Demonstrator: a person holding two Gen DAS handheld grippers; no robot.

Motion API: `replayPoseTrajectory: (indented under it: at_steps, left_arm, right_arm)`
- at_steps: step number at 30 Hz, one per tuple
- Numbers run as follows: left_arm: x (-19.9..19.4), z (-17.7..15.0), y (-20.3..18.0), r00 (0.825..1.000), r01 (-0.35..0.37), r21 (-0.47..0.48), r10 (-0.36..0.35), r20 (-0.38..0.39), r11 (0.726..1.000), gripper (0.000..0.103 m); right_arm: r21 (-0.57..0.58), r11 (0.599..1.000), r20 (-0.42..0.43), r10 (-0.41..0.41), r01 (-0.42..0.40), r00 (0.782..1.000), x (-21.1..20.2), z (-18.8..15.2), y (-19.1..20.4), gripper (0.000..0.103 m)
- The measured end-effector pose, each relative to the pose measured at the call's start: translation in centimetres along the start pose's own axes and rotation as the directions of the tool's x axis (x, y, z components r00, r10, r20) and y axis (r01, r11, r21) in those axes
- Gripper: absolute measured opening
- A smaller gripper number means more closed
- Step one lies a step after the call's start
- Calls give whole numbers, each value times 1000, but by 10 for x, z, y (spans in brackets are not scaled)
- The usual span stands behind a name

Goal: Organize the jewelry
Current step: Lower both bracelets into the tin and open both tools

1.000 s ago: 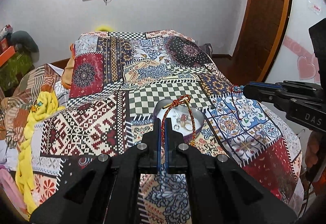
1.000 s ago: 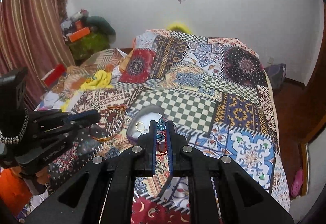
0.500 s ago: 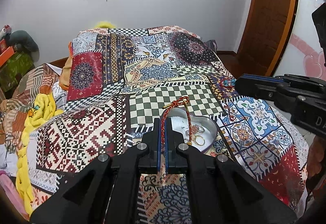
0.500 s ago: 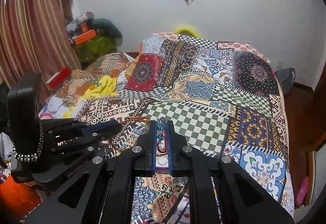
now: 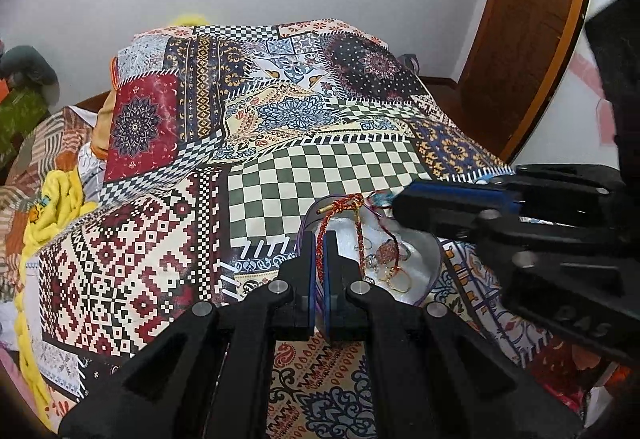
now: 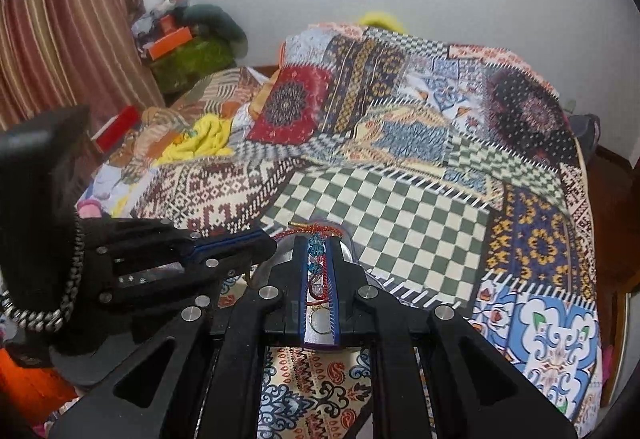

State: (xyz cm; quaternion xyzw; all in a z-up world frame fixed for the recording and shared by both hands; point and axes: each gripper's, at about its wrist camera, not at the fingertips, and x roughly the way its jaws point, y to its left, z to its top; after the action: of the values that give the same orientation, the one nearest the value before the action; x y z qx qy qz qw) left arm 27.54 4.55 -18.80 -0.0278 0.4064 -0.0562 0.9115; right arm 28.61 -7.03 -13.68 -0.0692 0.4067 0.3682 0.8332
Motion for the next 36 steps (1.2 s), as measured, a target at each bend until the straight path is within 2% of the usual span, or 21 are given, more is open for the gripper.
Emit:
replayPoseTrajectory:
  at_steps: [11, 16, 21, 23, 28, 36]
  left_arm:
    - [5, -2, -1, 1000, -4, 19, 5, -28, 1000, 1]
    - [3, -5, 1, 999, -9, 16, 10, -48, 1000, 3]
    - [-2, -7, 2, 998, -12, 17, 13, -62, 1000, 9]
    - [-5, -7, 2, 998, -18, 14, 19, -61, 1000, 13]
    - [-24, -6, 2, 999, -34, 14, 34, -32, 999, 13]
    - [-82, -3, -10, 997, -54, 34, 52, 64, 998, 13]
  right_arm:
    - [14, 999, -99, 47, -46, 994, 28, -7, -4, 8]
    - [-25, 999, -127, 29, -32, 991, 31, -10, 1, 8]
    - [-50, 999, -148, -7, -1, 989, 29, -10, 6, 11]
    - [-58, 998, -146, -22, 14, 989, 26, -10, 7, 13]
    - [-63, 997, -114, -41, 34, 993, 9, -9, 12, 15]
    - [-60, 995, 7, -77, 77, 997, -51, -5, 26, 16]
